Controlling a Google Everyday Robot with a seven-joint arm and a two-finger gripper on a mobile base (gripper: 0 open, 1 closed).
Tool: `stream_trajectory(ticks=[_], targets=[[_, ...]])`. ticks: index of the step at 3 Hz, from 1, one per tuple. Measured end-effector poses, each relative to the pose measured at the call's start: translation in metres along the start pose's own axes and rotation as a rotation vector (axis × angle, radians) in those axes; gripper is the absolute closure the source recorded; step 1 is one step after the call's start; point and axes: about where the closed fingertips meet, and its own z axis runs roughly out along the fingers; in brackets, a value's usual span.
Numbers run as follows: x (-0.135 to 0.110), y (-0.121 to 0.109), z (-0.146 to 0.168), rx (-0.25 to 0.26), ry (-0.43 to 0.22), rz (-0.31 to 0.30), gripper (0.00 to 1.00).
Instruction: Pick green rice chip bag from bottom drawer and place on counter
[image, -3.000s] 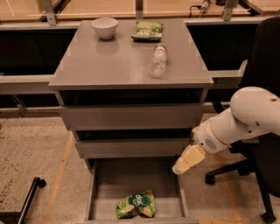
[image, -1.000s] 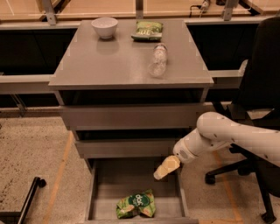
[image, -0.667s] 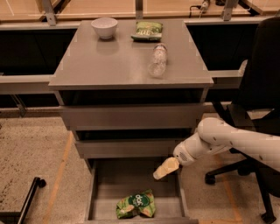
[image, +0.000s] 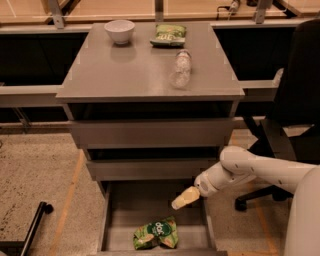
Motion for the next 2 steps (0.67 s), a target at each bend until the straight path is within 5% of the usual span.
stream_trajectory(ticks=[1,2], targets=[[0.0172,-0.0143,0.03,-0.026,0.02,0.08,0.0],[0.0201,-0.0144,0.0337,-0.031,0.025,0.085,0.0]])
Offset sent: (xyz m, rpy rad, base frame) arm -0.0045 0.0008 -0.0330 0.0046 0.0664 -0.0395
